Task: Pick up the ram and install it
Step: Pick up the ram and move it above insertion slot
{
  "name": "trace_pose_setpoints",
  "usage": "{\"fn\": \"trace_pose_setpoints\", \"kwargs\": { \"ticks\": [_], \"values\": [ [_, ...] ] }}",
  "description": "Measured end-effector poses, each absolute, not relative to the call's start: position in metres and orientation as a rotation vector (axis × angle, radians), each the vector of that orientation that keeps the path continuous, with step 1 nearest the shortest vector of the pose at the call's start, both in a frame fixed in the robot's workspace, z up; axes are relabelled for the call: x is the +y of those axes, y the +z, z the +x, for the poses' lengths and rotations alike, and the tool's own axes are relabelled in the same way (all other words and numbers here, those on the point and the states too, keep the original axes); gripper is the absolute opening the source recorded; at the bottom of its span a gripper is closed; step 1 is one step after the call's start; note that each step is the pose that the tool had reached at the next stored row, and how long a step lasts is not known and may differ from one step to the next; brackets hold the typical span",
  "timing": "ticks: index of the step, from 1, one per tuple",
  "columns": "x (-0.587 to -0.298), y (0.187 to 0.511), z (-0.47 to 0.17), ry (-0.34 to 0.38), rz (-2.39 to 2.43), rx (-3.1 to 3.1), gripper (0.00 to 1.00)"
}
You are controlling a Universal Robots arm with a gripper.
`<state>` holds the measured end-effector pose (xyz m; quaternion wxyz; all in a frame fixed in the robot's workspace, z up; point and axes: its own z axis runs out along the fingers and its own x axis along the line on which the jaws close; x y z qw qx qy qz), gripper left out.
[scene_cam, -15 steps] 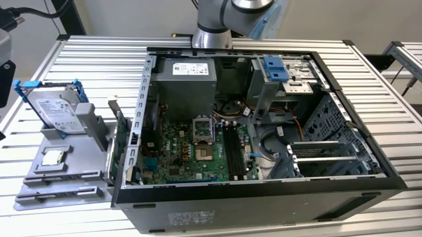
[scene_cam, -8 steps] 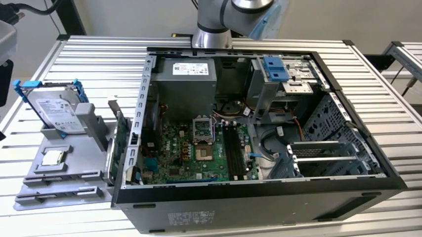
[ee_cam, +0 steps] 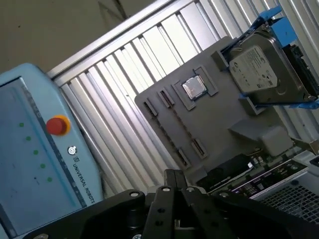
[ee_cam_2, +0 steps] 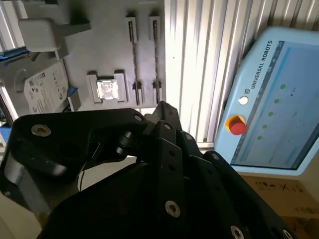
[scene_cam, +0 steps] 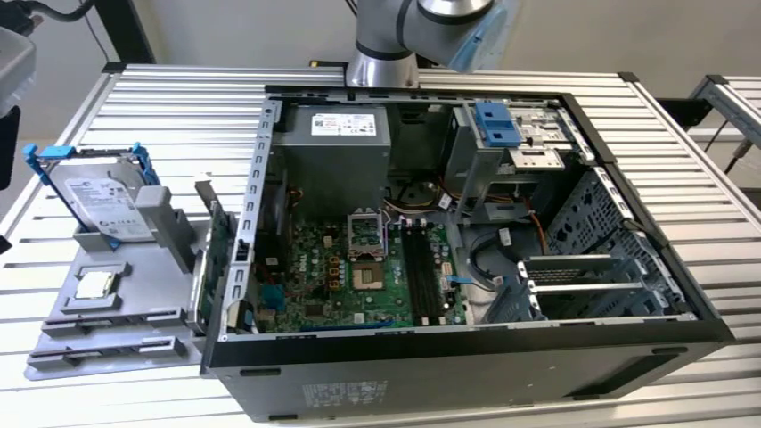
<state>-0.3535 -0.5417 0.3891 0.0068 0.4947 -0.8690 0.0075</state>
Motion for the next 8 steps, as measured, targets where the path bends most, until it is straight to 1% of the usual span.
{"fn": "trace_pose_setpoints", "kwargs": {
  "ticks": [5, 8],
  "values": [
    [-0.5418, 0.3890, -0.3535, -0.070, 1.614, -2.719, 0.00],
    [-0.5417, 0.3890, -0.3535, -0.101, 1.640, -2.715, 0.00]
  ]
}}
